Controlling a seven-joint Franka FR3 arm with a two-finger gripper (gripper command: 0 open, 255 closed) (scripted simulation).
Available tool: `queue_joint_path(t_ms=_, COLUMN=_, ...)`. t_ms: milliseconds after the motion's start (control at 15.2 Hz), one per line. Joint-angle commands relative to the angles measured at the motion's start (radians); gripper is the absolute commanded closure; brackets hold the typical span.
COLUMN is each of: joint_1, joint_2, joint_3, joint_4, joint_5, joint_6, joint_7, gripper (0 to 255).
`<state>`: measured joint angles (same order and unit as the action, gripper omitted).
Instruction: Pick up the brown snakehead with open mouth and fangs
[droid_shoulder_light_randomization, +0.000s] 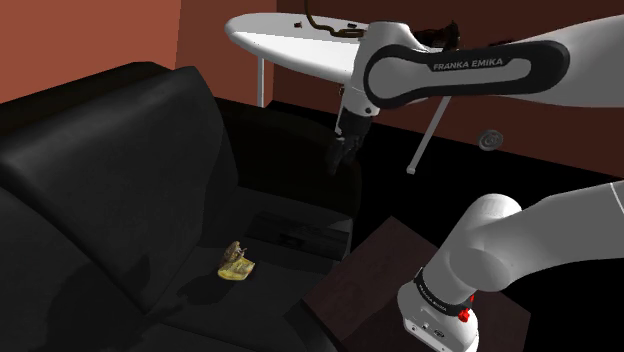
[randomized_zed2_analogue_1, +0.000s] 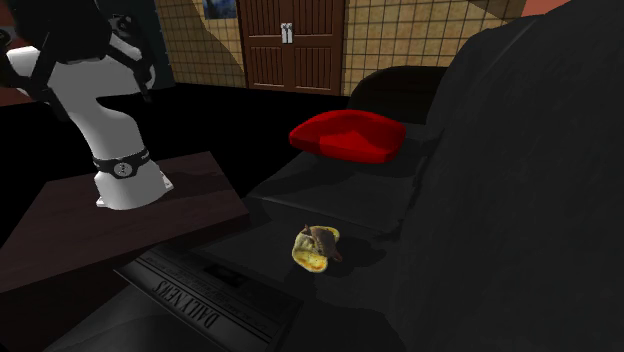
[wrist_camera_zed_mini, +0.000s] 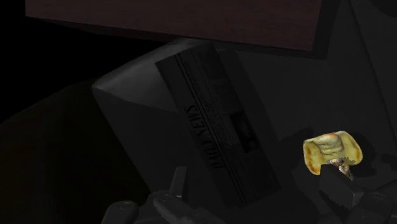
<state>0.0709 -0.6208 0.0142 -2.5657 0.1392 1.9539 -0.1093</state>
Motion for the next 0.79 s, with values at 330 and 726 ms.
queue_joint_path(t_ms=330, joint_1=0.077, joint_2=0.197, joint_3=0.049, joint_4=-0.016, joint_5=0.11, joint_6=0.204, joint_7=0.01, gripper=0)
queue_joint_path(t_ms=726, joint_1=0.142, joint_2=0.399, joint_3=0.091, joint_4=0.025, joint_5=0.211, joint_6=0.361, joint_7=-0.003, gripper=0)
